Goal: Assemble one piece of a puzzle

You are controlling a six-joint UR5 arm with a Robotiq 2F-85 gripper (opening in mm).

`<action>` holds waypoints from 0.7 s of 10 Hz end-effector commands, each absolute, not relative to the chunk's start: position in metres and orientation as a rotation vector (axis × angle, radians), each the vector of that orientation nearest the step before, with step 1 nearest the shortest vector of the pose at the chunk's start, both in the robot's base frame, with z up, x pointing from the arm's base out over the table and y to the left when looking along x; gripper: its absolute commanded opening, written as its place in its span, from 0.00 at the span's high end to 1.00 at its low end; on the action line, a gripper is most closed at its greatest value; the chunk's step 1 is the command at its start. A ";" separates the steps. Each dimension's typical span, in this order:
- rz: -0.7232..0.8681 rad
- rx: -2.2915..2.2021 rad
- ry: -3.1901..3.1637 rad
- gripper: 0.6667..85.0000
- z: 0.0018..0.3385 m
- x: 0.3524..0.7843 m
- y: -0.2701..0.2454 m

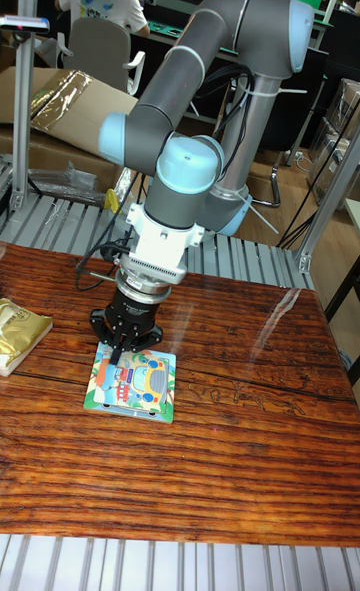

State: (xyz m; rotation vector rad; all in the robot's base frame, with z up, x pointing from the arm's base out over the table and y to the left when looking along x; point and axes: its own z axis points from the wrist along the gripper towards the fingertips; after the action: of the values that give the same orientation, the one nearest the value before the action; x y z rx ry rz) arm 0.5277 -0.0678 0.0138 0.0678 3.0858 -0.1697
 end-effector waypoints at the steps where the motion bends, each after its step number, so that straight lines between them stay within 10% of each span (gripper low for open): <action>1: -0.190 0.019 3.063 0.99 0.015 0.541 -0.078; 7: -0.200 -0.031 3.041 0.99 0.013 0.557 -0.086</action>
State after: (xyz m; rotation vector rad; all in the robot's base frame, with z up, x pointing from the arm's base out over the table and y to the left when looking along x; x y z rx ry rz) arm 0.5497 -0.0853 0.0134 -0.0298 3.0557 -0.2114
